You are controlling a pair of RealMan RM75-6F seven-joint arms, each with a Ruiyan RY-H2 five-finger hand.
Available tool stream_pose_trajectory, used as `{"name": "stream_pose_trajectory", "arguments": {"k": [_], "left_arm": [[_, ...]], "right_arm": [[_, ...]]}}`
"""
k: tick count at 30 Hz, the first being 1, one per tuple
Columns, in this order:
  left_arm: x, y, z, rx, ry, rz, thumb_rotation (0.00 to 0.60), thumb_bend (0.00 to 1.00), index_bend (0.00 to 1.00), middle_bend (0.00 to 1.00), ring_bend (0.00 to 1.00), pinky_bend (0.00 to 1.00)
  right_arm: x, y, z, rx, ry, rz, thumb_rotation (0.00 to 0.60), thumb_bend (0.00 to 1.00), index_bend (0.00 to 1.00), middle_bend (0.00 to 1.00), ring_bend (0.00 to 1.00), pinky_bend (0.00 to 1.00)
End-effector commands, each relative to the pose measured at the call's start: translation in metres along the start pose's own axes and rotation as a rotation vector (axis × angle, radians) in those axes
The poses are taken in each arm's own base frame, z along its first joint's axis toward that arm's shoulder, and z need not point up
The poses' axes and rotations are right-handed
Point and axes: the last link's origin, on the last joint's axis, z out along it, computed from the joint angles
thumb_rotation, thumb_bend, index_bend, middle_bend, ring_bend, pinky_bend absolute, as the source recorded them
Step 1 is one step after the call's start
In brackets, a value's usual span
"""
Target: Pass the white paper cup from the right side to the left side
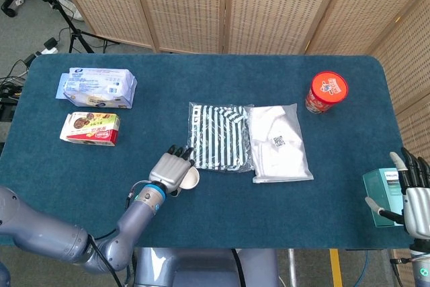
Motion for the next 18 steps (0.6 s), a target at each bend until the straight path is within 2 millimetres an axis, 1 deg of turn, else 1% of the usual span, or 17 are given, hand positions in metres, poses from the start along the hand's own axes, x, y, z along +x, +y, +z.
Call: {"name": "stream_pose_trajectory", "arguments": {"k": [1, 5, 10, 11, 14, 15, 18], "left_arm": [[0.010, -0.017, -0.004, 0.035, 0.027, -0.012, 0.600, 0.36, 0.33, 0.00, 0.00, 0.00], [0.022, -0.043, -0.009, 0.095, 0.062, -0.013, 0.600, 0.36, 0.33, 0.00, 0.00, 0.00], [0.032, -0.082, -0.018, 0.189, 0.091, -0.005, 0.600, 0.36, 0.33, 0.00, 0.00, 0.00], [0.035, -0.092, -0.020, 0.214, 0.098, -0.001, 0.600, 0.36, 0.33, 0.00, 0.00, 0.00], [0.039, -0.114, -0.028, 0.259, 0.108, -0.002, 0.600, 0.36, 0.33, 0.00, 0.00, 0.00], [0.040, -0.126, -0.032, 0.283, 0.114, -0.007, 0.600, 0.36, 0.33, 0.00, 0.00, 0.00], [0.042, -0.147, -0.040, 0.319, 0.119, -0.017, 0.600, 0.36, 0.33, 0.00, 0.00, 0.00]], "right_arm": [[0.000, 0.000, 0.000, 0.001, 0.001, 0.000, 0.600, 0.13, 0.00, 0.00, 0.00, 0.00], [0.000, -0.001, 0.000, 0.002, 0.000, -0.002, 0.600, 0.13, 0.00, 0.00, 0.00, 0.00], [-0.001, -0.001, 0.000, 0.001, -0.004, -0.006, 0.600, 0.13, 0.00, 0.00, 0.00, 0.00], [-0.001, -0.001, 0.000, 0.000, -0.005, -0.006, 0.600, 0.12, 0.00, 0.00, 0.00, 0.00], [-0.002, -0.002, 0.000, -0.001, -0.006, -0.008, 0.600, 0.13, 0.00, 0.00, 0.00, 0.00], [-0.002, -0.002, 0.000, -0.001, -0.005, -0.010, 0.600, 0.12, 0.00, 0.00, 0.00, 0.00], [-0.003, -0.003, 0.000, 0.001, -0.008, -0.012, 0.600, 0.13, 0.00, 0.00, 0.00, 0.00]]}}
